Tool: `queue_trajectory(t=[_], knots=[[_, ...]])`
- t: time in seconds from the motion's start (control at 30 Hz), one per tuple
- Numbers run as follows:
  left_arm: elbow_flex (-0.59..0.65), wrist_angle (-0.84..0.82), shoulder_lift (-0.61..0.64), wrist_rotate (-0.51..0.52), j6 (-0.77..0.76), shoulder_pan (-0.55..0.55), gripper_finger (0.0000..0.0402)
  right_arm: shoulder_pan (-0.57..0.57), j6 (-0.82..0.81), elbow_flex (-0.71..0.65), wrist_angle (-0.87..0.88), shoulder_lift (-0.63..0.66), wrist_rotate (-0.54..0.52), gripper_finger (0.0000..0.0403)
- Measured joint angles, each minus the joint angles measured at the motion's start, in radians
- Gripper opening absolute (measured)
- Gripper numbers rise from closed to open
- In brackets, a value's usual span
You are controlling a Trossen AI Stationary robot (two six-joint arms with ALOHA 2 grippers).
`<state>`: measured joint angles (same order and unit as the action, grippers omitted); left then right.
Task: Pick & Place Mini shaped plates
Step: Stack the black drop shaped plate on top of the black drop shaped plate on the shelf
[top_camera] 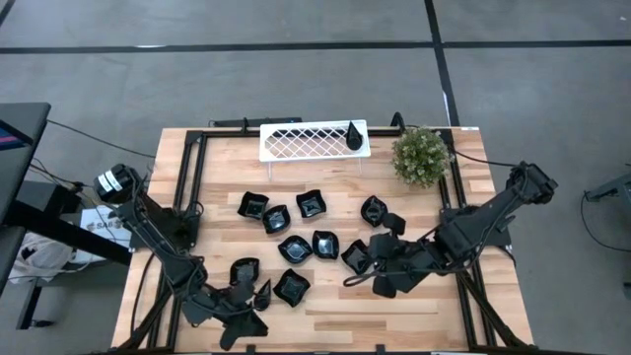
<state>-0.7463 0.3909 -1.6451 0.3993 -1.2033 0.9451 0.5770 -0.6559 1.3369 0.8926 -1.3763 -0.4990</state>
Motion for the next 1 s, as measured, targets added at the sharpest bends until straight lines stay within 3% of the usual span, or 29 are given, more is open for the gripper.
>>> queue_trajectory(t=[0.2, 0.3, 0.47, 0.67, 0.83, 1.0], knots=[[0.049, -0.008, 0.0, -0.006, -0.056, -0.037, 0.0078, 0.011, 0.002, 0.0, 0.002, -0.001, 0.0, 0.0067], [0.058, -0.008, 0.0, -0.023, 0.002, -0.037, 0.0078, 0.012, 0.002, 0.0, 0.003, -0.001, 0.001, 0.0067], [0.058, -0.048, 0.0, -0.125, 0.096, -0.041, 0.0078, 0.012, 0.008, 0.0, 0.005, -0.001, 0.002, 0.0067], [0.041, -0.239, 0.0, -0.244, 0.121, -0.045, 0.0078, 0.012, 0.017, 0.0, 0.013, -0.001, 0.0, 0.0067], [0.023, -0.393, 0.0, -0.237, 0.245, -0.055, 0.0078, 0.01, 0.037, 0.0, 0.017, -0.001, 0.0, 0.0067], [0.022, -0.425, 0.0, -0.151, 0.401, -0.066, 0.0078, 0.01, 0.045, 0.0, 0.034, -0.001, -0.001, 0.0067]])
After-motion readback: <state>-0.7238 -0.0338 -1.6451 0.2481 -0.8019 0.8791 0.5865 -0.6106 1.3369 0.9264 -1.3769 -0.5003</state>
